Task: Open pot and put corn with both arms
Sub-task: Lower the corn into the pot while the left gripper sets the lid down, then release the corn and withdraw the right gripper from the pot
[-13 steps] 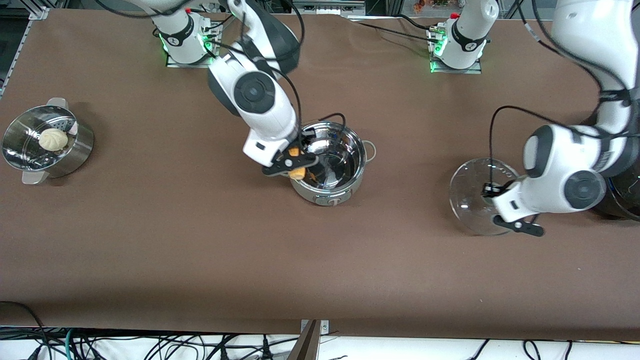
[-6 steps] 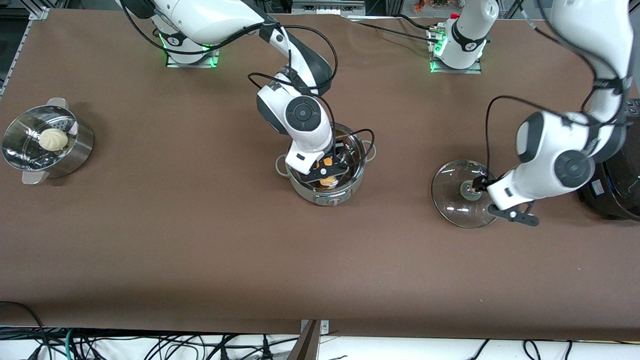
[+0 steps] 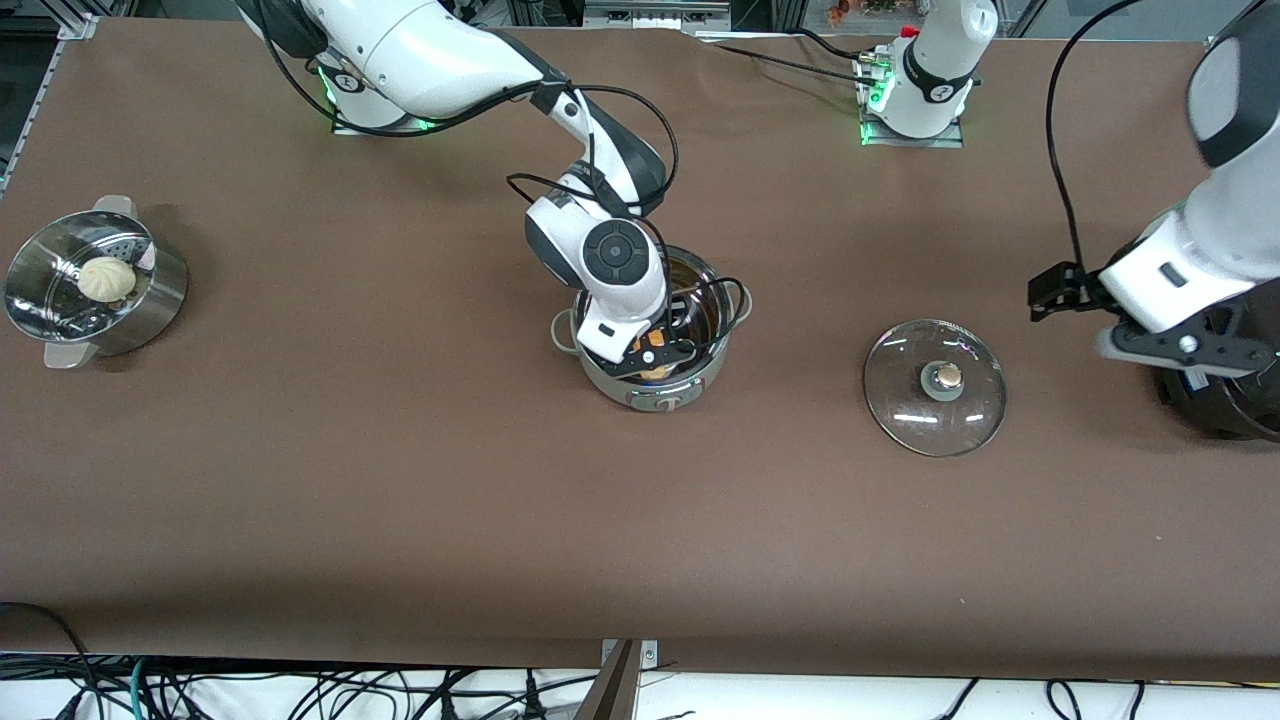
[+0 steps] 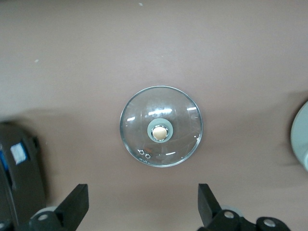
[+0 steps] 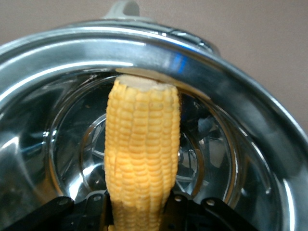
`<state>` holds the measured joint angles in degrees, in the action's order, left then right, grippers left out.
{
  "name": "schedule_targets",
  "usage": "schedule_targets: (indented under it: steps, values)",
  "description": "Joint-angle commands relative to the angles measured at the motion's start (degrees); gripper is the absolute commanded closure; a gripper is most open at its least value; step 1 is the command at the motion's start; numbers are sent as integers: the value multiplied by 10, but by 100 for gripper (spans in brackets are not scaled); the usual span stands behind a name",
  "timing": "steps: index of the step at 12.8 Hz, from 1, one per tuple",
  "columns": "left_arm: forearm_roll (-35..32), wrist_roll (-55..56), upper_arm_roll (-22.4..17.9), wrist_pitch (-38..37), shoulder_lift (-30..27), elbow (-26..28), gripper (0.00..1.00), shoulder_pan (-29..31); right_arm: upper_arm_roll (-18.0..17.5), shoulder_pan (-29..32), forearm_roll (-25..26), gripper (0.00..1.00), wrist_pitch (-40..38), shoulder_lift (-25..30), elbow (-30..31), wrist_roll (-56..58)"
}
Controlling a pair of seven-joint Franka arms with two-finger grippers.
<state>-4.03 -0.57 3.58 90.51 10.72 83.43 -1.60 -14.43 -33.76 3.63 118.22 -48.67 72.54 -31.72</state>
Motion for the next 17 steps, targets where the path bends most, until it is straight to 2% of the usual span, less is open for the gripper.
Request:
schedule_targets:
  steps: [1,4,6,8,10,13,14,15,16,17]
  values:
    - [2,30,9,-16,-13,-14,0,1,3,-5,23,0,-6,-7,-24,-16]
    - [16,33,12,-21,-26,-9,0,10,-2,-5,22,0,-62,23,-27,-35]
    - [23,33,11,-21,-26,-10,0,10,4,6,19,0,-159,67,-73,-25]
    - [24,29,12,-21,-27,-6,0,10,3,61,17,0,-256,108,-120,15]
    - [24,25,13,-20,-29,-4,0,9,2,154,9,0,-286,155,-119,87]
    - [25,28,15,-24,-31,-1,0,8,12,265,13,0,-337,183,-119,91]
    - [25,27,15,-24,-31,-1,0,8,17,286,18,0,-352,186,-120,90]
    - [25,27,15,-24,-31,-1,0,7,46,289,23,0,-361,206,-118,94]
    - [25,27,15,-24,-31,-1,0,7,69,288,31,0,-358,226,-101,92]
    - [25,27,15,-24,-31,-1,0,7,71,305,30,0,-352,266,-59,107]
